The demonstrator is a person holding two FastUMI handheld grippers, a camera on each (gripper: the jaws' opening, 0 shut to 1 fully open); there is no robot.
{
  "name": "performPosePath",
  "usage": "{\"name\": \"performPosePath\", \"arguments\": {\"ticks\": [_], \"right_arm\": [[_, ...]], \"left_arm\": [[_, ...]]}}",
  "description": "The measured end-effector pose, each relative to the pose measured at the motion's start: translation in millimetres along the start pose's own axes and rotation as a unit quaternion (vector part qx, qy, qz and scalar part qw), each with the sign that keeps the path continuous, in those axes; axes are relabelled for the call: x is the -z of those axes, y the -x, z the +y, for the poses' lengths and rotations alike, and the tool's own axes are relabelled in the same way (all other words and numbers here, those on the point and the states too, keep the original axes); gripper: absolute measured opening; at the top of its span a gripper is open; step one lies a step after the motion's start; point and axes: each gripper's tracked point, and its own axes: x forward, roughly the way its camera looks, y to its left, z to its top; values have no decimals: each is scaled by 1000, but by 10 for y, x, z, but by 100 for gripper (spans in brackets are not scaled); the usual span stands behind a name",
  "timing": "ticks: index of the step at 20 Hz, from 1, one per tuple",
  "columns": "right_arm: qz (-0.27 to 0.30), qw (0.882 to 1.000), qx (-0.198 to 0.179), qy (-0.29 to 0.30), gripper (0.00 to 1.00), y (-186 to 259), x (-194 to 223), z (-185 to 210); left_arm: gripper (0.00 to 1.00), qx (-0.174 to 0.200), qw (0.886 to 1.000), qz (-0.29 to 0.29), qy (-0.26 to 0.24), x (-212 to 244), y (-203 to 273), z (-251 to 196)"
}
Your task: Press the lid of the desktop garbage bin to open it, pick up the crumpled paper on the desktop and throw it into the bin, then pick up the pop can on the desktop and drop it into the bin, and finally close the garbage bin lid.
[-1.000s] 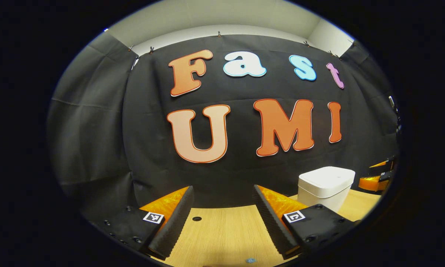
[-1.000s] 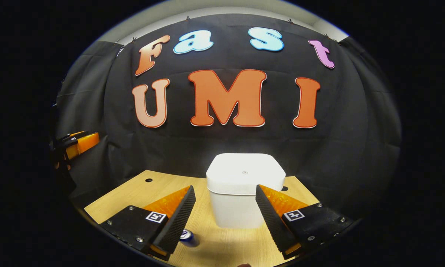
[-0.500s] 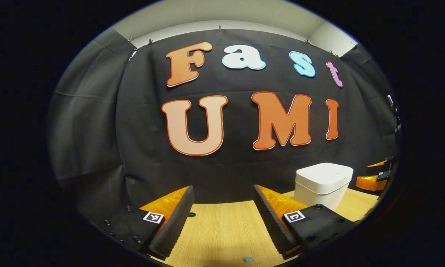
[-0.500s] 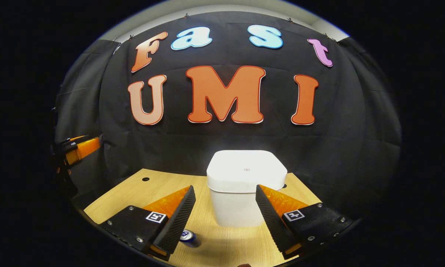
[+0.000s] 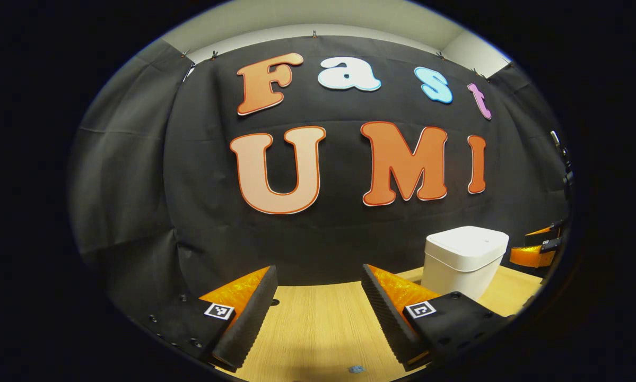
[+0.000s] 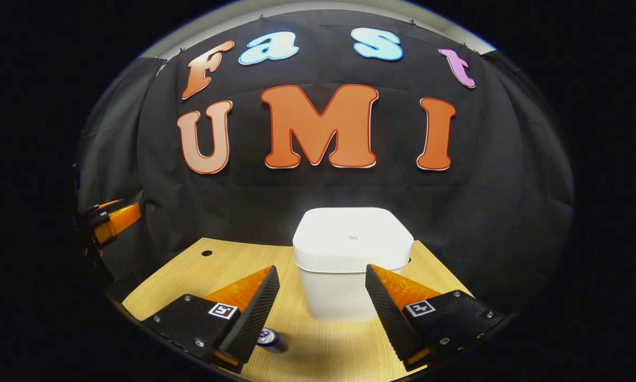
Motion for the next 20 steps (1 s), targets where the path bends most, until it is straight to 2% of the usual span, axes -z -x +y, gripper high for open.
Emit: {"name": "performPosePath", "arguments": {"ticks": [1,3,4,5,6,7,8,9,10,11,15,17,20], "right_arm": [[5,1000,4,3,99,-23,5,-26],[7,1000,16,12,89,-47,-22,-88],[9,1000,17,15,77,-65,-43,-111],[12,1000,17,15,72,-90,-60,-118],[18,1000,10,15,59,-98,-75,-121],[25,1000,4,16,55,-130,-63,-113],[33,999,4,21,31,-140,-50,-131],[42,999,3,32,24,-167,-44,-153],[54,998,-1,36,10,-195,-34,-165],[70,997,-9,34,2,-208,-14,-141],[108,991,-33,72,1,-291,-125,-129],[113,987,-36,105,0,-346,-300,-175],[123,983,-46,125,0,-460,-593,-227]], "left_arm": [[100,-3,1000,0,0,7,-4,29],[100,-9,1000,2,2,24,-12,83],[100,-12,1000,3,3,30,-24,113],[100,-15,1000,4,3,45,-28,147],[100,-17,1000,5,4,58,-22,178],[100,-19,1000,5,4,56,-28,204],[100,-20,1000,7,6,81,-32,222],[100,-19,1000,8,6,102,-29,234],[100,-20,1000,9,6,110,-35,240],[100,-21,1000,11,4,112,-40,246],[100,-22,1000,9,-3,126,-47,287],[100,-22,1000,11,-4,146,-58,336],[100,-23,1000,16,3,212,-75,382]]}}
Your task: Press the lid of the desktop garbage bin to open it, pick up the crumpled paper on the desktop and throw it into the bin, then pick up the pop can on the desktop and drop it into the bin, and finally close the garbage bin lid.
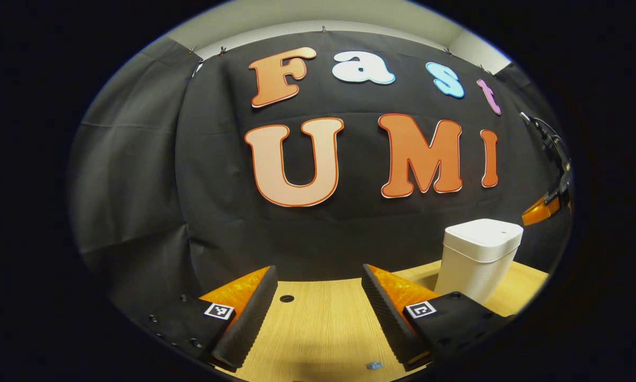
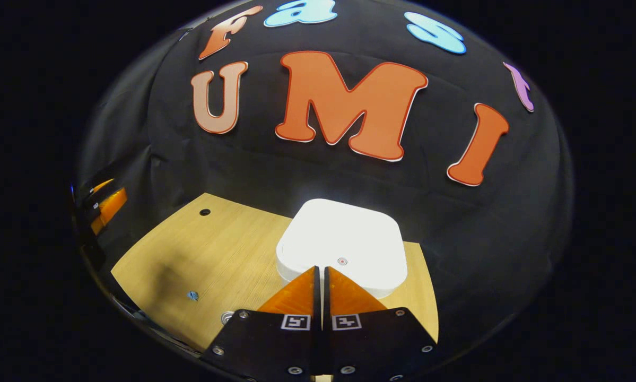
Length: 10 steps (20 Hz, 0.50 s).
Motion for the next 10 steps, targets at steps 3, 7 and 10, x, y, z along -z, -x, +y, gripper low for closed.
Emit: {"name": "performPosePath", "arguments": {"ticks": [3,7,10], "right_arm": [[23,1000,-19,-4,0,-93,-241,-93],[57,998,-36,12,1,-187,-471,-210],[82,996,-31,27,1,-391,-598,-350]], "left_arm": [[100,-4,1000,3,3,41,-10,86],[100,-20,1000,3,-13,65,-10,265],[100,-29,999,3,-14,76,5,376]]}}
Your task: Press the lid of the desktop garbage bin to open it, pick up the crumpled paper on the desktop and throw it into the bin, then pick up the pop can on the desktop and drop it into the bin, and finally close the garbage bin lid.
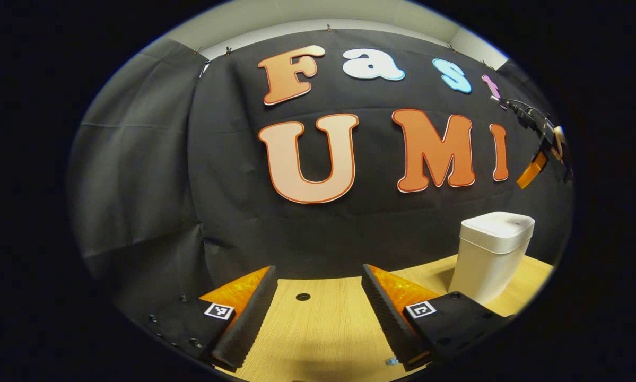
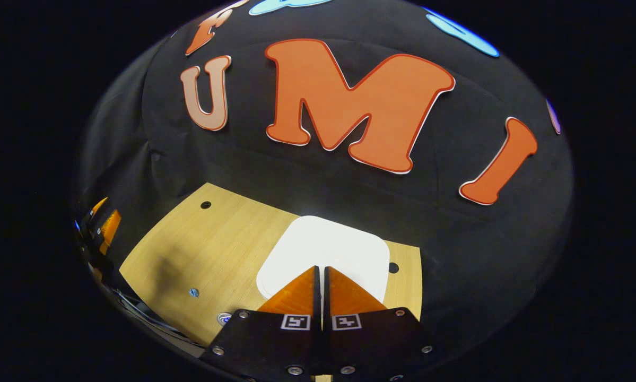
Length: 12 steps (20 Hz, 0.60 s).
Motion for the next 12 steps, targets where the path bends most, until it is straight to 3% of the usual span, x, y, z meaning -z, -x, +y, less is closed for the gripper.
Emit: {"name": "performPosePath", "arguments": {"ticks": [5,12], "right_arm": [[70,998,-8,4,1,-342,191,-48],[126,992,-23,4,1,-666,622,-28]], "left_arm": [[100,-13,1000,8,-2,70,34,107],[100,-32,999,22,-3,224,95,256]]}}
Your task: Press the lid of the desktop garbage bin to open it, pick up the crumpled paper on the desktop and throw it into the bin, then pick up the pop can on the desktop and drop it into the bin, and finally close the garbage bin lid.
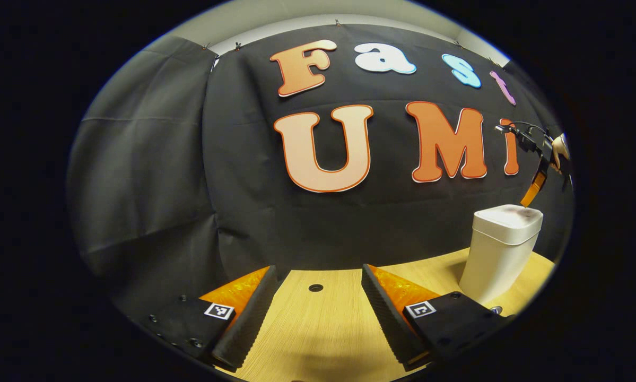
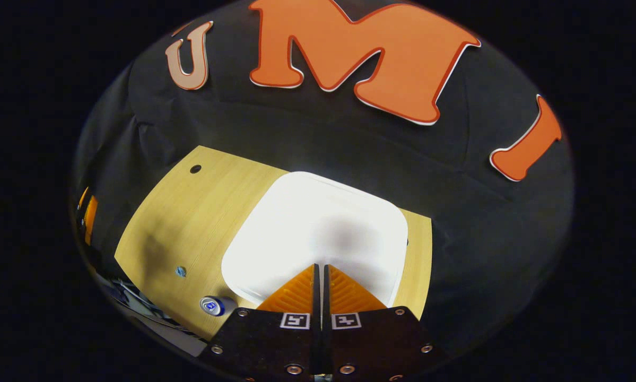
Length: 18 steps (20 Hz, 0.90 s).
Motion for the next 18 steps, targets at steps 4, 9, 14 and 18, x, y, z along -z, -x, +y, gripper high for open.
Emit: {"name": "performPosePath", "arguments": {"ticks": [4,9,14,18], "right_arm": [[4,1000,-4,-9,1,-58,58,-11],[17,1000,-3,0,1,-79,143,11],[7,999,-21,-29,1,-91,133,19],[-14,1000,-17,-18,1,-56,88,7]], "left_arm": [[100,-8,1000,0,-2,8,6,64],[100,0,1000,-3,6,-1,12,14],[100,10,1000,-14,8,-65,47,-46],[100,5,1000,-22,11,-122,96,14]]}}
